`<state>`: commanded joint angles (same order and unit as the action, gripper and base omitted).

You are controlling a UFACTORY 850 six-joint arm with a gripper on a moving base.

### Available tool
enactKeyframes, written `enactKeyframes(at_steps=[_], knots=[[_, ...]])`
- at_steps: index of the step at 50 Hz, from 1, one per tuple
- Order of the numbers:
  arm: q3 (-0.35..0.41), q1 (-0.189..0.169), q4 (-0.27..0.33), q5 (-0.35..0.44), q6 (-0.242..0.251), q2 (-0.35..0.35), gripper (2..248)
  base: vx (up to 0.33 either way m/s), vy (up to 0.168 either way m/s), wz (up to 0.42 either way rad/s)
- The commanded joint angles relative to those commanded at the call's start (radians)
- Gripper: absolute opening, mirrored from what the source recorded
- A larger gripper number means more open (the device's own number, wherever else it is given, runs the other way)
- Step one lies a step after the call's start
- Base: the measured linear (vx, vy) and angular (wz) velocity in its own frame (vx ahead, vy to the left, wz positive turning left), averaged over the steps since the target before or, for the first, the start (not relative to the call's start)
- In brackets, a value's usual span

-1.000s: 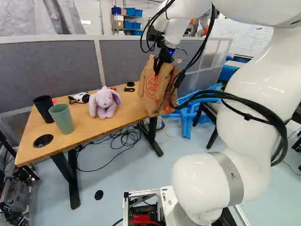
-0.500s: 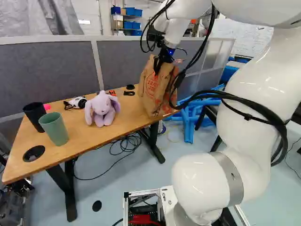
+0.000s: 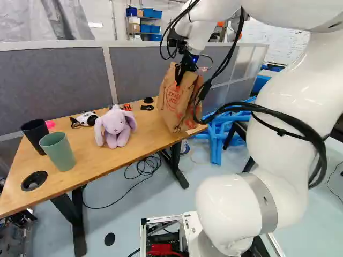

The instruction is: Pick up the bag on the ground and place it on the table

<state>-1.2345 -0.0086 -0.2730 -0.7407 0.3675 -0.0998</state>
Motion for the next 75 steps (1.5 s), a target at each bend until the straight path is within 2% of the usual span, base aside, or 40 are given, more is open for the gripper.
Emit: enactKeyframes(at_steps=[21, 22, 26, 27, 32, 33, 37, 38, 42, 43, 48, 49, 53, 54, 75], knots=[[0.000, 0.000, 0.000, 0.000, 0.000, 0.000, 25, 0.000, 0.000, 0.000], [0.000, 0.000, 0.000, 0.000, 0.000, 0.000, 54, 0.000, 0.000, 0.000], [0.000, 0.000, 0.000, 0.000, 0.000, 0.000, 54, 0.000, 0.000, 0.000], [0.000, 0.000, 0.000, 0.000, 0.000, 0.000, 89, 0.000, 0.000, 0.000], [0.000, 0.000, 0.000, 0.000, 0.000, 0.000, 89, 0.000, 0.000, 0.000], [0.000, 0.000, 0.000, 0.000, 0.000, 0.000, 124, 0.000, 0.000, 0.000], [0.000, 0.000, 0.000, 0.000, 0.000, 0.000, 124, 0.000, 0.000, 0.000], [0.000, 0.000, 0.000, 0.000, 0.000, 0.000, 160, 0.000, 0.000, 0.000], [0.000, 0.000, 0.000, 0.000, 0.000, 0.000, 160, 0.000, 0.000, 0.000], [0.000, 0.000, 0.000, 0.000, 0.000, 0.000, 196, 0.000, 0.000, 0.000], [0.000, 0.000, 0.000, 0.000, 0.000, 0.000, 196, 0.000, 0.000, 0.000], [0.000, 0.000, 0.000, 0.000, 0.000, 0.001, 233, 0.000, 0.000, 0.000], [-0.001, 0.000, 0.000, 0.000, 0.000, 0.007, 233, 0.000, 0.000, 0.000], [-0.001, 0.000, 0.000, 0.000, 0.000, 0.009, 247, 0.000, 0.000, 0.000], [-0.001, 0.000, 0.000, 0.000, 0.000, 0.061, 247, 0.000, 0.000, 0.000]])
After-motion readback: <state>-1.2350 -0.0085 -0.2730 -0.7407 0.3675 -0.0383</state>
